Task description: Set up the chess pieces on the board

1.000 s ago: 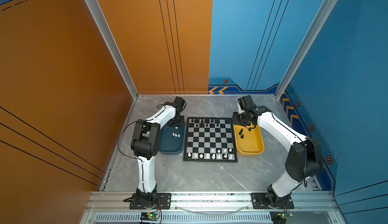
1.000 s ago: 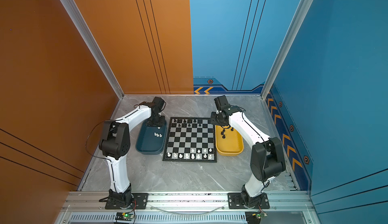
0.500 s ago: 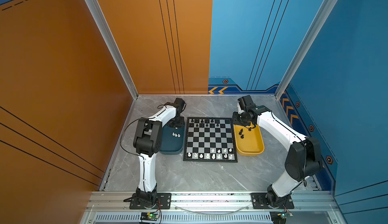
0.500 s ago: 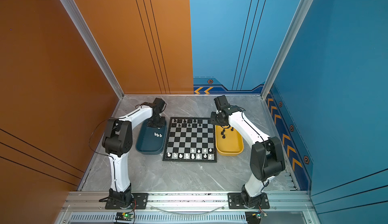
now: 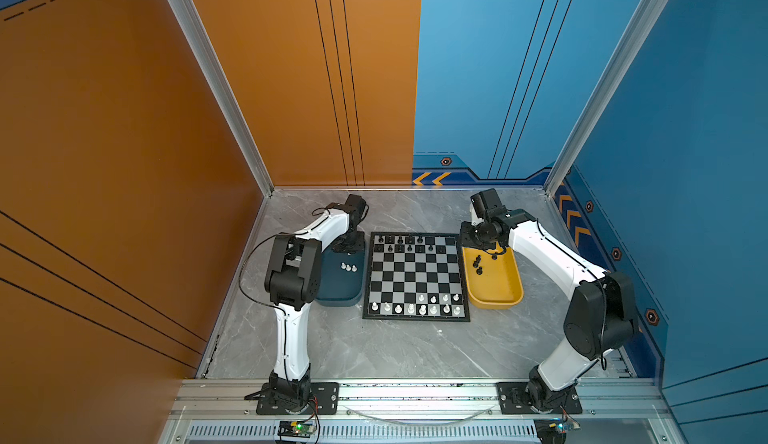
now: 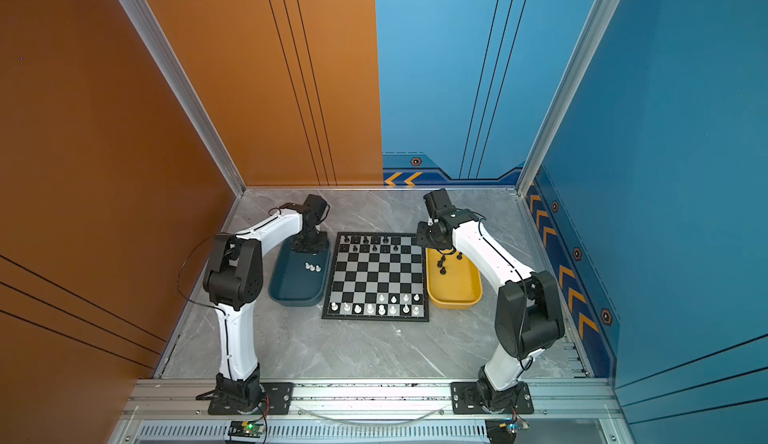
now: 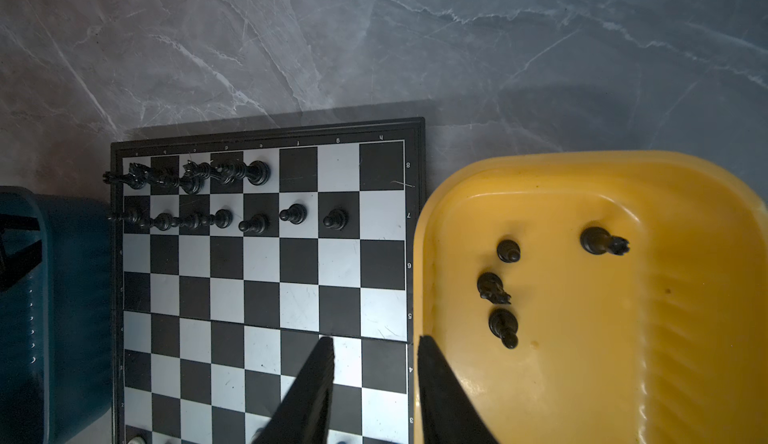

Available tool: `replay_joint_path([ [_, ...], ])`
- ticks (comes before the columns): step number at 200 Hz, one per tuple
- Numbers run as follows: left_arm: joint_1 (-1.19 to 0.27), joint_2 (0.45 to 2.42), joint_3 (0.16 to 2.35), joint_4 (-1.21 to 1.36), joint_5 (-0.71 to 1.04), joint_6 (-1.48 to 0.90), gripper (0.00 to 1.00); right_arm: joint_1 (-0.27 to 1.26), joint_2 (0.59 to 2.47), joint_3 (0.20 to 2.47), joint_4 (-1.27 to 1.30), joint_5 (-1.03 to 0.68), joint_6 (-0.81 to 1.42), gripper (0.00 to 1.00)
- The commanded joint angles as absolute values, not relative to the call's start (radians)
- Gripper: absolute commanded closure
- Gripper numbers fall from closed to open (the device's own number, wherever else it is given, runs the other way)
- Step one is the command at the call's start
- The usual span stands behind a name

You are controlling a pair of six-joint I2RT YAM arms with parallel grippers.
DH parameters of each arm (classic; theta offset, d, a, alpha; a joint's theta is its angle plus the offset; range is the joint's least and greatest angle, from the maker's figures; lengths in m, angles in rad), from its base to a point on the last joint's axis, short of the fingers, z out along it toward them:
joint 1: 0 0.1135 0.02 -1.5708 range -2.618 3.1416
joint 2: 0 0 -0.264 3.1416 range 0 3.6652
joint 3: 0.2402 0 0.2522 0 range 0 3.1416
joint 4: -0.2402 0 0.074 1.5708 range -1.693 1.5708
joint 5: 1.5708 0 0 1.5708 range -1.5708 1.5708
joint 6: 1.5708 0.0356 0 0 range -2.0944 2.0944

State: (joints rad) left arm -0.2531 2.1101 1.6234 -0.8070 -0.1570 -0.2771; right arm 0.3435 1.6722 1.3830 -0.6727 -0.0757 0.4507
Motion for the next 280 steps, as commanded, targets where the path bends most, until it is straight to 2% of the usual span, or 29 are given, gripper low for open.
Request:
replay_joint_path([
  [1,-0.244,2.128,1.651,-0.819,-0.163,-0.268,0.95,0.336,1.688,1.404,-0.704,-0.069,0.466,0.64],
  [25,-0.245,2.114,1.645,-0.819,-0.155,-0.267,1.00,0.337,1.687,1.407,-0.704,-0.071,0.468,0.64],
  [95,-0.289,1.960,1.582,-0.834,-0.081,-0.270,1.00,0.346,1.674,1.399,-0.701,-0.074,0.465,0.64],
  [176,-0.453,1.794,1.533,-0.920,-0.022,-0.250,1.00,0.382,1.635,1.359,-0.676,-0.080,0.465,0.65],
  [225,-0.617,1.820,1.549,-0.937,0.011,-0.249,1.00,0.407,1.609,1.324,-0.661,-0.072,0.470,0.65],
  [280,-0.712,1.904,1.578,-0.957,0.050,-0.240,1.00,0.413,1.567,1.281,-0.651,-0.062,0.475,0.65],
])
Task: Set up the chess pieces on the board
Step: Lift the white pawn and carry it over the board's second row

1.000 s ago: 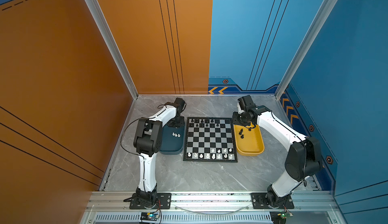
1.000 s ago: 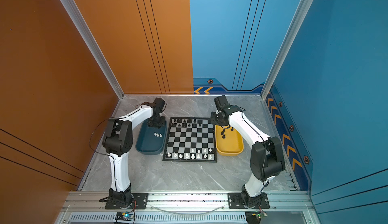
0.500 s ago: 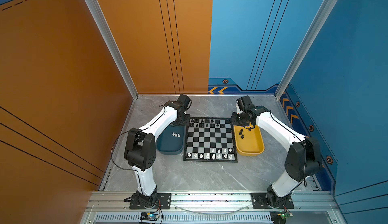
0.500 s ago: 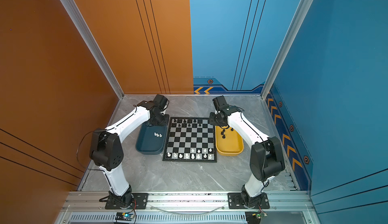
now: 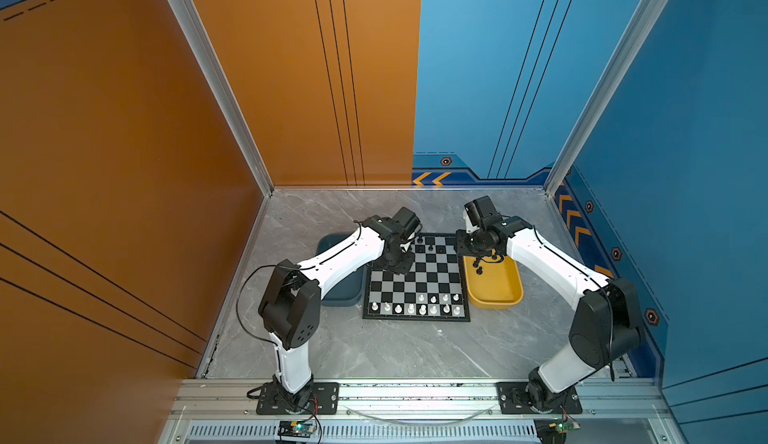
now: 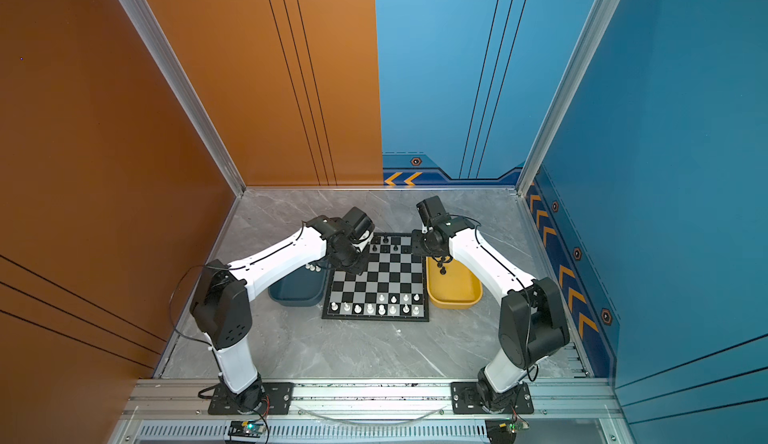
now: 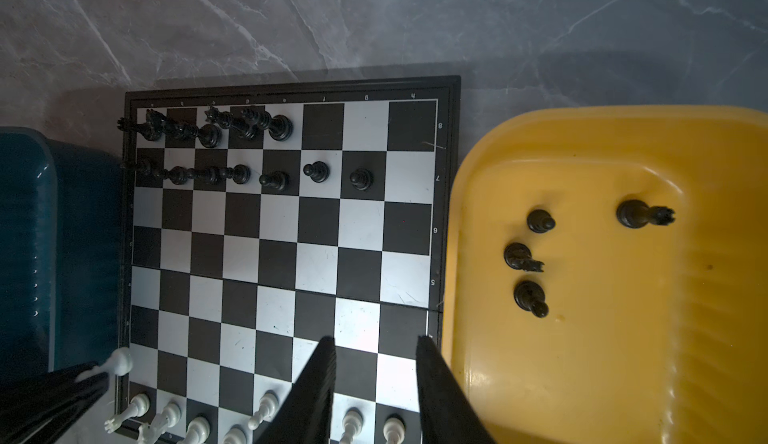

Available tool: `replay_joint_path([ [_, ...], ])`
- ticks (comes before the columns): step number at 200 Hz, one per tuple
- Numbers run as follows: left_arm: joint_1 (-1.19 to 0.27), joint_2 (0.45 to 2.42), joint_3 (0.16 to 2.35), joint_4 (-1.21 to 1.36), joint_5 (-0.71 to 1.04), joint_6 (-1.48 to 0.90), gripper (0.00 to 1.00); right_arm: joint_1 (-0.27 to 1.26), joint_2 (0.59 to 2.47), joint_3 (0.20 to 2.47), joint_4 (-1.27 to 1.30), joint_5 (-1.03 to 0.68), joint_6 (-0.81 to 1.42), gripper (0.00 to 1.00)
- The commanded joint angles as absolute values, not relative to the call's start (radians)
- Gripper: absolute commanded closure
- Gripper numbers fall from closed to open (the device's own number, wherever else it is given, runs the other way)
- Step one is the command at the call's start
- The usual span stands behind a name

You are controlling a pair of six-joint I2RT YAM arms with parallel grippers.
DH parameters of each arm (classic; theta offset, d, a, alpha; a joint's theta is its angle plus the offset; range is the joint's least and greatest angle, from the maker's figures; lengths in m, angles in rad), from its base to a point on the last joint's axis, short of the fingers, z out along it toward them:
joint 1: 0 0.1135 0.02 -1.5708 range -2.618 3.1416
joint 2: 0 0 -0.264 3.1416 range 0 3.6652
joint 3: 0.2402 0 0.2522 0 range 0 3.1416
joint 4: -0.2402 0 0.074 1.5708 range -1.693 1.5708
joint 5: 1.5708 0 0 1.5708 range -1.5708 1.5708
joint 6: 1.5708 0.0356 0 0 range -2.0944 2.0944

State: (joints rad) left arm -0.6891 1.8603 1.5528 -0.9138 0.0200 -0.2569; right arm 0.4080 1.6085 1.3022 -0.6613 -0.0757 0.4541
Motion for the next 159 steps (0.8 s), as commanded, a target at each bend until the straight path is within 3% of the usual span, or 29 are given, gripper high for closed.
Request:
replay_joint_path([
  [1,-0.713,1.905,1.578,-0.957,0.050,-0.239,1.00,0.413,1.566,1.279,-0.651,-0.062,0.475,0.65],
  [159,-0.791,1.974,1.544,-0.970,0.089,-0.242,1.00,0.428,1.558,1.258,-0.640,-0.058,0.485,0.65],
])
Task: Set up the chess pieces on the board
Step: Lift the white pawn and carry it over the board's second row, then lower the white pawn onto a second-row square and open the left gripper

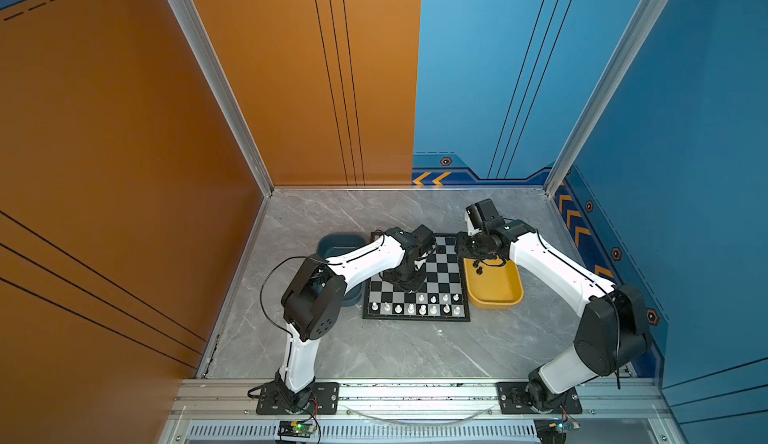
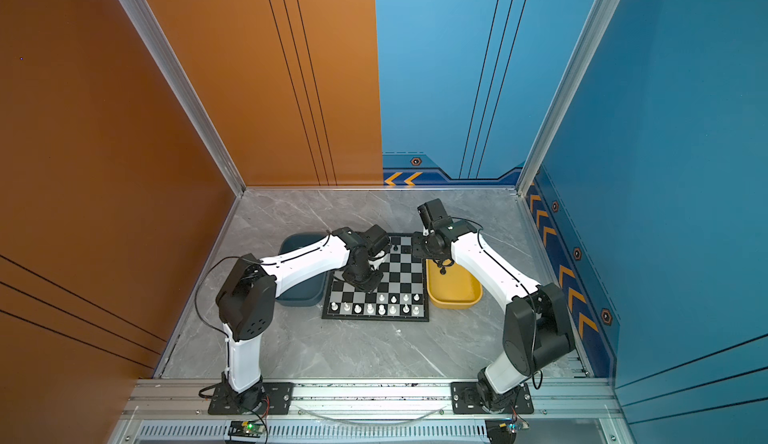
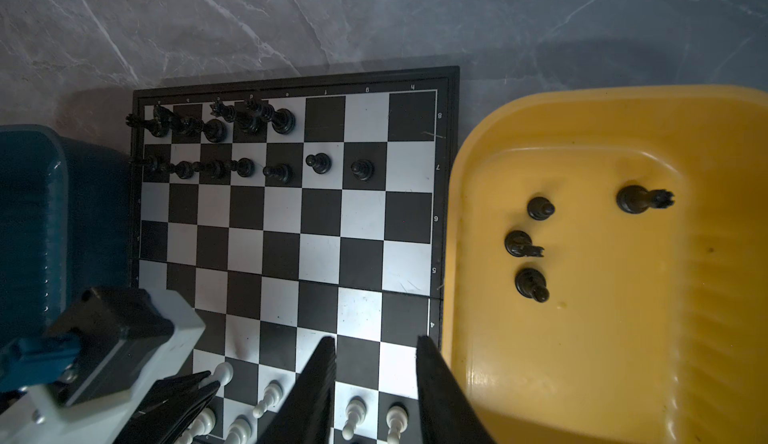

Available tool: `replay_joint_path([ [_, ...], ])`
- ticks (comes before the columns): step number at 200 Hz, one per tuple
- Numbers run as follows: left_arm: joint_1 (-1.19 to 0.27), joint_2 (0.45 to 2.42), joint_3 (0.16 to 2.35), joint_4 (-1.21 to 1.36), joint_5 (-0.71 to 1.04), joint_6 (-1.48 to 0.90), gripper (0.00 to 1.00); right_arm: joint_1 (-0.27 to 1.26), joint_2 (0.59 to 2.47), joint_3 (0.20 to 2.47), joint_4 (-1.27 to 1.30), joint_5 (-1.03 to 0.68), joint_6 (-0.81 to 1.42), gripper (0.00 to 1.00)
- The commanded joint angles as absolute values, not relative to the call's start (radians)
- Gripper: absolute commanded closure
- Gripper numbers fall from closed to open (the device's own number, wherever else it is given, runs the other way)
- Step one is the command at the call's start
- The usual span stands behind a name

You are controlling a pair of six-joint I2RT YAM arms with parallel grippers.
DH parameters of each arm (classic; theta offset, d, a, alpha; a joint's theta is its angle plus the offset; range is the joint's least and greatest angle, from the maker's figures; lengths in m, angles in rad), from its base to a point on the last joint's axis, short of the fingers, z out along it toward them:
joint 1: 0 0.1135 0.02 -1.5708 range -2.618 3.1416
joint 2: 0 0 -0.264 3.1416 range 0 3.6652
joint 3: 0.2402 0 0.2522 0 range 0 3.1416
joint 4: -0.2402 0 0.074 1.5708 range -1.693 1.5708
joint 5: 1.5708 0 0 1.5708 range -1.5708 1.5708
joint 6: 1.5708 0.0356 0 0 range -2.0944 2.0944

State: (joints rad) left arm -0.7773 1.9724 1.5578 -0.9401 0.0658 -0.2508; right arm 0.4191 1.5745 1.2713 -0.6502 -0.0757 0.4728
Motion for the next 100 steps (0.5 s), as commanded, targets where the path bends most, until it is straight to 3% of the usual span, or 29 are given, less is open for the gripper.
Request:
replay_joint_path([
  [1,-0.791,1.974,1.544,-0.969,0.089,-0.242,1.00,0.428,1.558,1.257,-0.640,-0.058,0.485,0.65],
  [100,-0.804,1.991,1.523,-0.968,0.100,-0.255,1.00,0.439,1.558,1.261,-0.641,-0.054,0.485,0.65],
])
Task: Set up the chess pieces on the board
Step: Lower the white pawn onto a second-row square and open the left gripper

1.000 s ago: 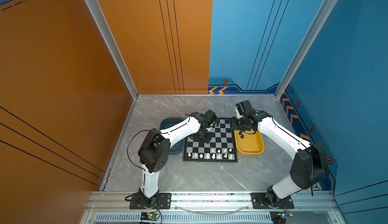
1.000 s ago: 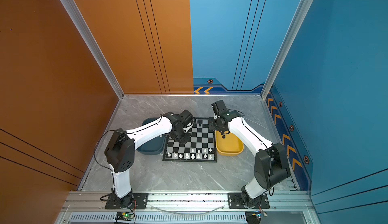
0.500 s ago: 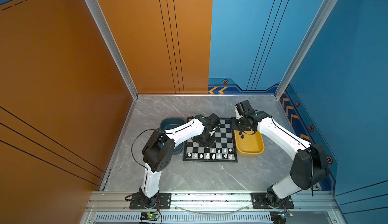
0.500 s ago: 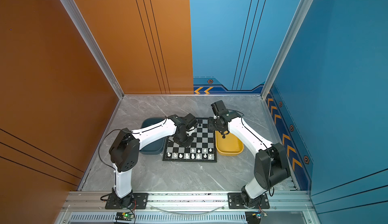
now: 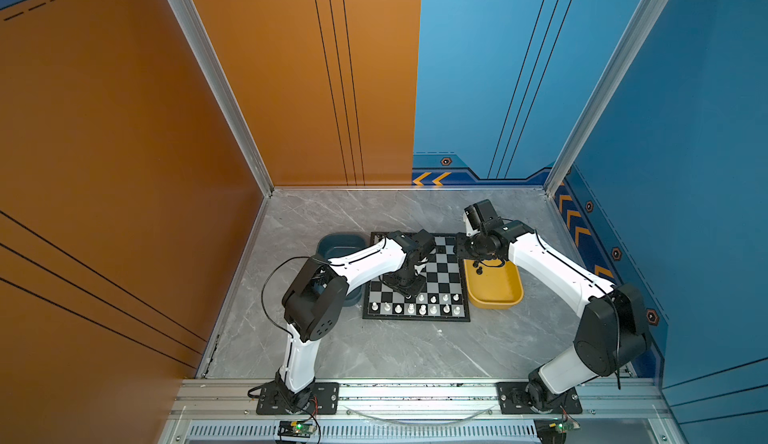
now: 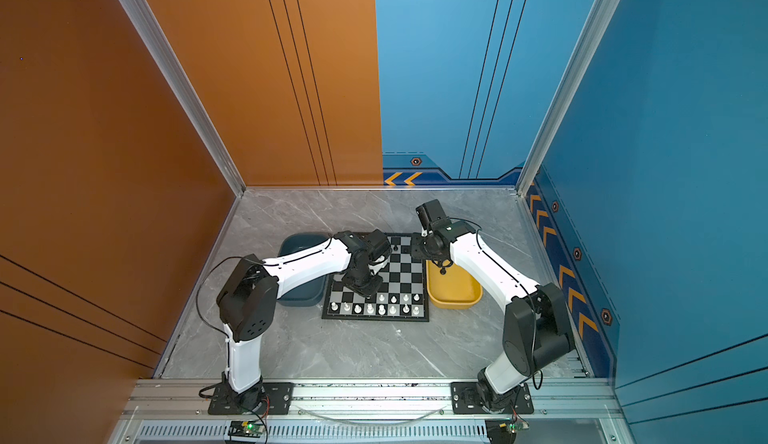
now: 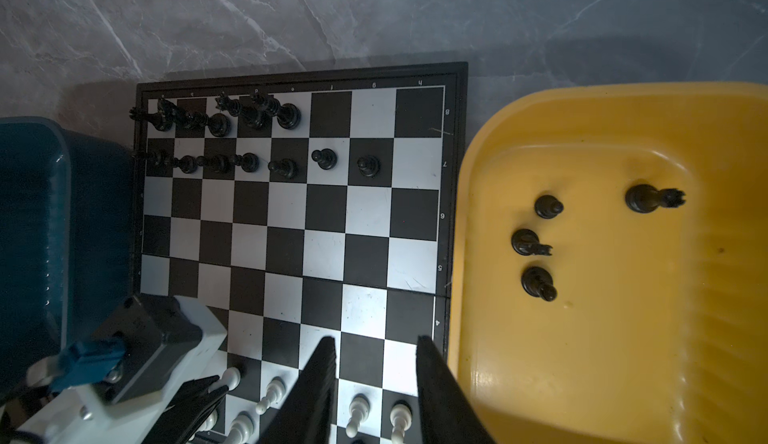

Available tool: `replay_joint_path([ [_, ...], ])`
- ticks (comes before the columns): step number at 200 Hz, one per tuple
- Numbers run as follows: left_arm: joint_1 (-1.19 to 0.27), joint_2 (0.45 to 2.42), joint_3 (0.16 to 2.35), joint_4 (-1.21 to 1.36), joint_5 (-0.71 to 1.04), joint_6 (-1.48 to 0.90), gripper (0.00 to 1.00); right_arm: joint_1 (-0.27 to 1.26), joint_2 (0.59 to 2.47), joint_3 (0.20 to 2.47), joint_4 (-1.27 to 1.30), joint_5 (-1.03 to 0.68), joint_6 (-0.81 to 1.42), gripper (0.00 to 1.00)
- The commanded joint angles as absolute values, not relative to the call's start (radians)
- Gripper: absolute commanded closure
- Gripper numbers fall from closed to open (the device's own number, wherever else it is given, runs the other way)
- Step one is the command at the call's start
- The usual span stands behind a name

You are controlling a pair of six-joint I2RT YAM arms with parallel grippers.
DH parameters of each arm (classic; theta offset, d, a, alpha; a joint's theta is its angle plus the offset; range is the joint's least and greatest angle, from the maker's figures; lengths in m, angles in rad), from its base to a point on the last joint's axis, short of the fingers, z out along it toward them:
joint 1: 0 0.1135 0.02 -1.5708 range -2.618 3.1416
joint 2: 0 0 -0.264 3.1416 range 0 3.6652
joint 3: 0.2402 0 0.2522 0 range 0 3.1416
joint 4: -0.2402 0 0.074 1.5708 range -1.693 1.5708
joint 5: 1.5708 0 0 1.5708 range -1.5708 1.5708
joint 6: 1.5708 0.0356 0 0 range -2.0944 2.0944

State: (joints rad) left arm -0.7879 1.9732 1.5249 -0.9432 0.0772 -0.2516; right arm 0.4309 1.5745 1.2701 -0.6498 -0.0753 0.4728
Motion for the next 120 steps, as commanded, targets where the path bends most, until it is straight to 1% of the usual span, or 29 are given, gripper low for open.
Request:
replay_joint_path([
  [1,-0.805,1.991,1.523,-0.968,0.101,-0.255,1.00,0.439,1.558,1.261,-0.641,-0.054,0.485,0.65],
  [120,-0.815,2.024,1.531,-0.967,0.085,-0.266,1.00,0.440,1.550,1.256,-0.643,-0.048,0.483,0.65],
])
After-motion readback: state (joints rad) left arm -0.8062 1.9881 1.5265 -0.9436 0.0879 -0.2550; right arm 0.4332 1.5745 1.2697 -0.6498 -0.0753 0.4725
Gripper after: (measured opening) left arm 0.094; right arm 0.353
